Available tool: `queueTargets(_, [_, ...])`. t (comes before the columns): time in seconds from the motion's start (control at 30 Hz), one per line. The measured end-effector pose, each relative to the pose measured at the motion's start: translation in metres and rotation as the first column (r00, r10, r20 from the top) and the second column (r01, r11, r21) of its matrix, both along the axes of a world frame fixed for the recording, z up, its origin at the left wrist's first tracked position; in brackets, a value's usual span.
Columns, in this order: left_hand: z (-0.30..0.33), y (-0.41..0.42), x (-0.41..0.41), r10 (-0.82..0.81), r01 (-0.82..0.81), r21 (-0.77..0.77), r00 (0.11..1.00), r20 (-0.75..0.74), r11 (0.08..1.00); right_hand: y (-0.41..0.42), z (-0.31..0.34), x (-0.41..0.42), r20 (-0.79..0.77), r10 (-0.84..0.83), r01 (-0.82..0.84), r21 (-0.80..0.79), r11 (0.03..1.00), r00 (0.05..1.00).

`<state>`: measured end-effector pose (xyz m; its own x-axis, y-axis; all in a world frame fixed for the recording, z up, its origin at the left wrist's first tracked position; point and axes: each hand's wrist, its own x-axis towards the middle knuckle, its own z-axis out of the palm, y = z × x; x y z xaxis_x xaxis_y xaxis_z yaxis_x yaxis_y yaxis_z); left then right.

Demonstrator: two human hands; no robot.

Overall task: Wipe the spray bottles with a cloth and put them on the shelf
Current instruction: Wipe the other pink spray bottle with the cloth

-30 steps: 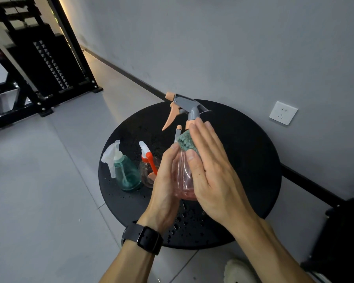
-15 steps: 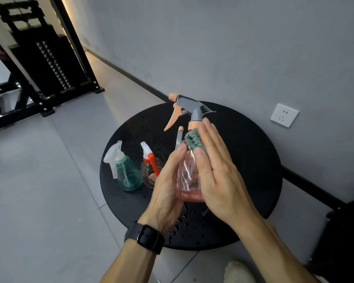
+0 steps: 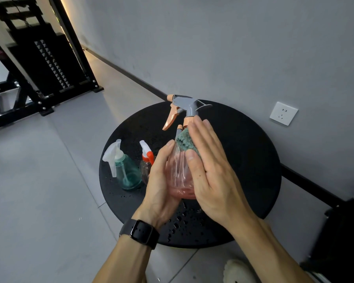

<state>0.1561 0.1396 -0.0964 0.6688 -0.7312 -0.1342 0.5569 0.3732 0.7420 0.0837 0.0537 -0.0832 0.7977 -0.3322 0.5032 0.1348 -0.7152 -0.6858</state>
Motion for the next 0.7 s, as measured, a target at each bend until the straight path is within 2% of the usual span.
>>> queueTargets(0.17, [0.001, -0.001, -0.002, -0.085, 0.082, 0.111, 0.996, 0.024, 0.990, -0.008, 0.004, -0.002, -0.025, 0.000, 0.002, 0.080, 0.997, 1.000])
queueTargets(0.3, [0.001, -0.001, -0.004, -0.107, 0.097, 0.144, 0.993, 0.059, 0.985, -0.014, 0.005, -0.003, -0.062, 0.012, -0.002, 0.171, 0.985, 0.998])
queueTargets(0.5, [0.002, -0.002, -0.005, -0.020, 0.007, 0.112, 0.993, 0.114, 0.994, -0.009, 0.002, -0.003, -0.076, 0.021, -0.002, 0.236, 0.972, 0.997])
queueTargets(0.7, [-0.001, 0.001, 0.001, 0.116, -0.132, 0.126, 0.985, 0.124, 0.983, 0.004, -0.008, -0.004, -0.092, 0.042, -0.022, 0.203, 0.979, 0.995])
